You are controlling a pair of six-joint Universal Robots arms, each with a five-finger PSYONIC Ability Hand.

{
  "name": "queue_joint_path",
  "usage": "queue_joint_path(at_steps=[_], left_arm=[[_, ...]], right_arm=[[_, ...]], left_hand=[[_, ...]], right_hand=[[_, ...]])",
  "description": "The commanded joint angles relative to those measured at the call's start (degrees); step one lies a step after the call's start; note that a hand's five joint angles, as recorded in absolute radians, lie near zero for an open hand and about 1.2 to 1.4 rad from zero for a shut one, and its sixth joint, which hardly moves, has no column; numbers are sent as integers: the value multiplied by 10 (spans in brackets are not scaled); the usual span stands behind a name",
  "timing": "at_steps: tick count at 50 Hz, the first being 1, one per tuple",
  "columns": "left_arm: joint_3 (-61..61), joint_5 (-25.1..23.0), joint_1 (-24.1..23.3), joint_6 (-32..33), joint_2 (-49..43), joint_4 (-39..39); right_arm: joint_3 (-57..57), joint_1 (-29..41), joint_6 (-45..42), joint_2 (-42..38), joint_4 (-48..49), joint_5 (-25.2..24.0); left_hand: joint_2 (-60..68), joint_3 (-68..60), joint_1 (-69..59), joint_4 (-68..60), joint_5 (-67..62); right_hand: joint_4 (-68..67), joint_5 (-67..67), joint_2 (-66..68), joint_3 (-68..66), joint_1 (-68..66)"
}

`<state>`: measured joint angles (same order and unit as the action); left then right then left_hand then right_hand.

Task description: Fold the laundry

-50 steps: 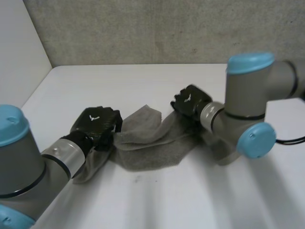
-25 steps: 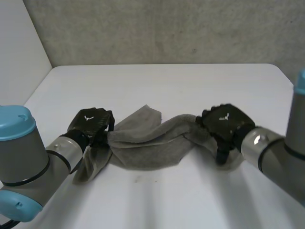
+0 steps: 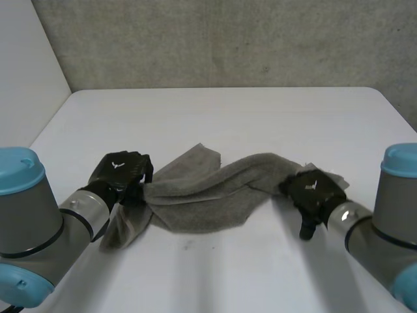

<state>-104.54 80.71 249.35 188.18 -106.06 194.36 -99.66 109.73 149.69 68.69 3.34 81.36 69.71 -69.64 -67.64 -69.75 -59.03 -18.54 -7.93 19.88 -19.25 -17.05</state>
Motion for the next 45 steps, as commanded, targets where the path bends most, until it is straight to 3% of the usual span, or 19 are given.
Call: queue_joint_path(at_steps=[1,17,20,22,23,24,31,36,41,45], left_arm=[[-5,-1,5,0,1,1],[-10,-2,9,0,0,1],[-10,-2,9,0,-1,1],[-10,-2,9,0,-1,1],[-10,-2,9,0,-1,1],[-10,-2,9,0,-1,1],[-5,1,12,2,1,-5],[-1,-2,19,4,14,-11],[-1,-2,20,17,41,-40],[2,-3,20,45,49,-79]], right_arm=[[70,-3,-5,-54,33,34],[165,-3,-34,-154,55,39],[178,-3,-42,-173,77,40],[186,-3,-51,-179,102,39],[186,-3,-51,-179,102,39],[190,-4,-52,-176,114,39],[201,-4,-48,-103,111,40],[206,-4,-53,-38,20,34],[226,-21,-93,-8,-208,28],[213,-39,-150,-5,-307,27]], left_hand=[[103,-104,-124,-102,-110],[103,-104,-124,-102,-110],[103,-104,-124,-102,-110],[103,-104,-124,-102,-110],[103,-104,-124,-102,-110],[103,-104,-124,-102,-110],[103,-104,-124,-102,-110],[103,-104,-124,-102,-110],[103,-104,-124,-102,-110],[103,-104,-124,-102,-110]], right_hand=[[9,3,-22,16,-6],[-16,-22,3,-9,-31],[-136,-142,122,-129,-151],[-472,-478,458,-465,-487],[-474,-480,461,-467,-489],[-613,-619,600,-606,-628],[-615,-621,601,-608,-629],[-615,-621,601,-608,-629],[-615,-621,601,-608,-629],[-615,-621,601,-608,-629]])
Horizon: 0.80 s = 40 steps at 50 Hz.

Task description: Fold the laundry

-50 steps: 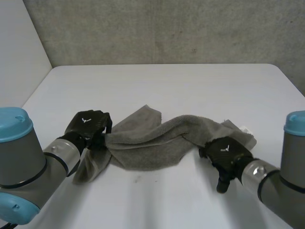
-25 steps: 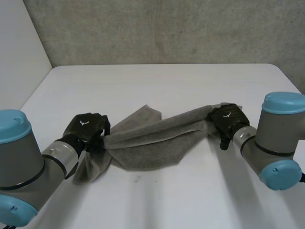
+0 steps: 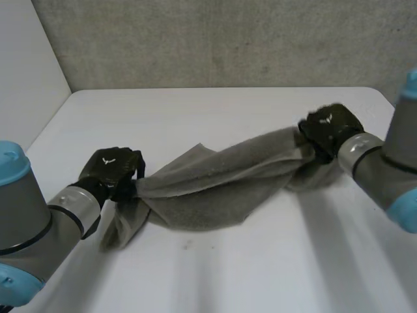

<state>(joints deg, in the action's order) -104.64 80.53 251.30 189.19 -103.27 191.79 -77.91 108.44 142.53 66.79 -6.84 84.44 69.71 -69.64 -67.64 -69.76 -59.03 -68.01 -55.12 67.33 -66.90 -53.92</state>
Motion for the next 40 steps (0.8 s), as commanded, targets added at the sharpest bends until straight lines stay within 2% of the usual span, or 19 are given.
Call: queue_joint_path(at_steps=[1,5,8,14,16,20,21,22,23,24,25,26,27,28,29,31,35,37,40], left_arm=[[4,-1,1,55,21,-78],[12,-2,-2,143,13,-162],[21,1,-5,195,-5,-191],[63,1,-8,219,-45,-188],[125,2,-9,218,-79,-176],[216,11,-10,217,-106,-153],[271,25,-10,214,-112,-135],[339,47,-10,211,-113,-104],[340,47,-10,210,-113,-104],[396,71,-10,204,-112,-66],[397,71,-10,204,-112,-65],[447,95,-11,193,-105,-18],[484,119,-12,173,-93,28],[485,119,-12,173,-93,28],[505,138,-12,149,-73,69],[511,149,-11,124,-55,100],[482,148,-11,85,-34,106],[453,147,-11,83,-32,92],[382,144,-14,86,-31,79]], right_arm=[[-16,-30,-106,15,-242,-2],[-41,-31,-143,16,-279,-1],[-51,-31,-159,16,-278,-1],[-20,-24,-163,6,-270,-1],[11,-19,-160,-3,-255,-1],[162,-3,-137,-48,-161,11],[222,-2,-106,-51,-114,22],[223,-2,-105,-51,-114,22],[271,-1,-61,-48,-60,36],[271,-1,-60,-48,-59,36],[304,-2,-11,-40,7,48],[304,-6,38,-22,93,55],[304,-6,39,-22,94,55],[284,-7,76,5,173,52],[263,-7,103,36,230,56],[234,-6,114,64,271,54],[178,-6,109,91,281,30],[124,1,107,89,277,-15],[67,2,107,86,268,-51]], left_hand=[[103,-104,-124,-102,-110],[103,-104,-124,-102,-110],[103,-104,-124,-102,-110],[103,-104,-124,-102,-110],[103,-104,-124,-102,-110],[103,-104,-124,-102,-110],[103,-104,-124,-102,-110],[103,-104,-124,-102,-110],[103,-104,-124,-102,-110],[103,-104,-124,-102,-110],[103,-104,-124,-102,-110],[103,-104,-124,-102,-110],[103,-104,-124,-102,-110],[103,-104,-124,-102,-110],[103,-104,-124,-102,-110],[103,-104,-124,-102,-110],[103,-104,-124,-102,-110],[103,-104,-124,-102,-110],[103,-104,-124,-102,-110]], right_hand=[[-120,-149,127,-131,-261],[-120,-149,127,-131,-261],[-120,-149,127,-131,-261],[-120,-149,127,-131,-261],[-120,-149,127,-131,-261],[-120,-149,127,-131,-261],[-120,-149,127,-131,-261],[-120,-149,127,-131,-261],[-120,-149,127,-131,-261],[-120,-149,127,-131,-261],[-120,-149,127,-131,-261],[-120,-149,127,-131,-261],[-120,-149,127,-131,-261],[-120,-149,127,-131,-261],[-120,-149,127,-131,-261],[-120,-149,127,-131,-261],[-120,-149,127,-131,-261],[-120,-149,127,-131,-261],[-120,-149,127,-131,-261]])
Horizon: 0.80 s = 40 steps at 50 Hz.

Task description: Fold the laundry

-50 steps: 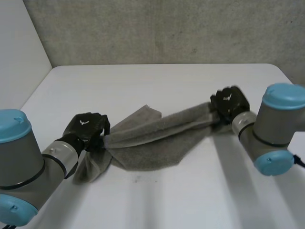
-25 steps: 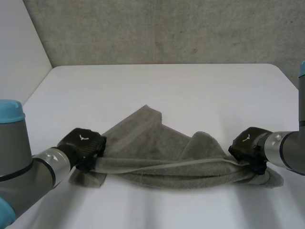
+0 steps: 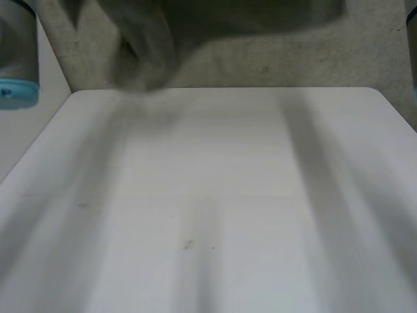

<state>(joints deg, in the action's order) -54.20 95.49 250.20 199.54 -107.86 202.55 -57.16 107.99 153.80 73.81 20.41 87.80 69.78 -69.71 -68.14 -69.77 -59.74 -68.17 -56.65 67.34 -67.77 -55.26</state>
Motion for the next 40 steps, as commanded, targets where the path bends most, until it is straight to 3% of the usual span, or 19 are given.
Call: queue_joint_path(at_steps=[1,5,9,19,26,31,35,36,37,38,39,40], left_arm=[[-158,-6,-5,-19,14,-29],[-236,-5,-8,-18,7,-27],[-330,-4,-9,-14,-26,-12],[-437,-5,-12,14,-96,-11],[-488,-6,-31,46,-88,-24],[-513,-5,-48,59,-25,-38],[-522,-3,-61,59,-6,-44],[-522,-2,-74,58,-5,-48],[-522,-2,-86,57,-4,-54],[-522,-2,-86,57,-4,-54],[-522,-3,-94,57,-3,-58],[-522,-3,-94,57,-3,-58]], right_arm=[[-141,6,-6,16,-5,-84],[-216,6,-10,-9,-16,-118],[-249,6,-25,-45,-27,-120],[-329,6,-93,-125,-127,-115],[-348,-2,-99,-107,-189,-120],[-370,-7,-97,-67,-201,-121],[-390,-48,-92,-53,-198,-117],[-395,-64,-90,-51,-196,-119],[-395,-64,-90,-51,-196,-119],[-400,-78,-90,-46,-194,-121],[-400,-78,-90,-46,-194,-121],[-403,-90,-92,-41,-193,-121]], left_hand=[[102,-103,-119,-102,-103],[102,-103,-119,-102,-103],[102,-103,-119,-102,-103],[102,-103,-119,-102,-103],[102,-103,-119,-102,-103],[102,-103,-119,-102,-103],[102,-103,-119,-102,-103],[39,-40,-55,-39,-40],[-163,162,147,163,163],[-165,164,149,165,165],[-353,353,337,353,353],[-355,354,339,355,355]], right_hand=[[-118,-134,127,-122,-247],[-118,-134,127,-122,-247],[-118,-134,127,-122,-247],[-118,-134,127,-122,-247],[-118,-134,127,-122,-247],[-118,-134,127,-122,-247],[-118,-134,127,-122,-247],[-118,-134,127,-122,-247],[-118,-134,127,-122,-247],[-118,-134,127,-122,-247],[-118,-134,127,-122,-247],[-118,-134,127,-122,-247]])
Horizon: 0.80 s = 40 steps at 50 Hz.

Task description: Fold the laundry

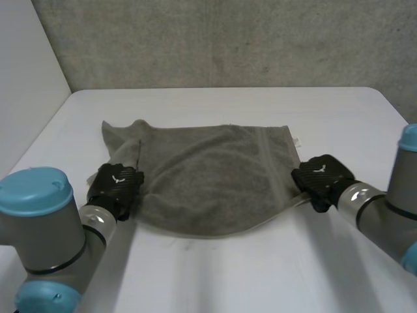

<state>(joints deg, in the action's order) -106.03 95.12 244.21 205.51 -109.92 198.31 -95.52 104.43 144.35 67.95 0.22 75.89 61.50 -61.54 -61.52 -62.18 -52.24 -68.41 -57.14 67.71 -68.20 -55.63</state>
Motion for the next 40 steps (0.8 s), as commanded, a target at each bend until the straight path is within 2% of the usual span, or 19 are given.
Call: queue_joint_path(at_steps=[1,3,5,11,13,14,16,17,19,20,22,25,27,30,34,38,40], left_arm=[[-4,2,-37,-4,19,-16],[-3,1,-37,-4,21,-9],[0,0,-30,-5,27,-1],[0,-5,10,-5,31,3],[-2,-24,44,-5,38,0],[-2,-24,44,-5,38,0],[-8,-64,84,-7,40,-3],[-8,-64,84,-7,40,-3],[-16,-117,117,-16,40,-3],[-16,-117,117,-16,40,-3],[-24,-165,139,-27,37,-3],[-26,-188,149,-32,34,-3],[-26,-222,159,-34,29,-2],[-23,-232,159,-33,13,0],[-18,-237,163,-30,1,4],[1,-238,169,-29,-34,8],[11,-238,169,-28,-46,8]], right_arm=[[-22,-65,2,17,12,-2],[-23,-75,2,17,14,-3],[-23,-85,2,17,18,-3],[-20,-115,-4,6,45,-3],[-19,-120,-5,4,49,-2],[-18,-123,-5,4,53,-2],[-17,-126,-5,4,58,-2],[-16,-129,-4,4,64,-1],[-16,-132,-4,3,70,-1],[-17,-133,-4,3,74,-1],[-17,-134,-5,1,78,-2],[-17,-134,-6,-9,79,1],[-17,-134,-6,-12,79,1],[-18,-134,-7,-15,80,1],[-19,-133,-7,-15,80,0],[-19,-133,-7,-15,80,-2],[-20,-132,-7,-15,80,-2]], left_hand=[[-327,328,327,334,335],[-367,367,367,373,374],[-477,478,477,484,485],[-478,478,478,484,485],[-473,473,473,479,480],[-473,473,473,479,480],[-461,461,461,468,468],[-461,461,461,468,468],[-397,398,397,404,405],[-397,397,397,404,404],[-342,342,342,348,349],[-291,291,291,298,298],[-199,199,199,206,206],[-165,165,165,172,172],[-175,175,175,181,182],[-262,262,262,269,269],[-266,266,266,272,273]], right_hand=[[-116,-129,123,-118,-244],[-116,-129,123,-118,-244],[-116,-129,123,-118,-244],[-116,-129,123,-118,-244],[-116,-129,123,-118,-244],[-116,-129,123,-118,-244],[-116,-129,123,-118,-244],[-116,-129,123,-118,-244],[-116,-129,123,-118,-244],[-116,-129,123,-118,-244],[-116,-129,123,-118,-244],[-116,-129,123,-118,-244],[-116,-129,123,-118,-244],[-116,-129,123,-118,-244],[-116,-129,123,-118,-244],[-116,-129,123,-118,-244],[-116,-129,123,-118,-244]])
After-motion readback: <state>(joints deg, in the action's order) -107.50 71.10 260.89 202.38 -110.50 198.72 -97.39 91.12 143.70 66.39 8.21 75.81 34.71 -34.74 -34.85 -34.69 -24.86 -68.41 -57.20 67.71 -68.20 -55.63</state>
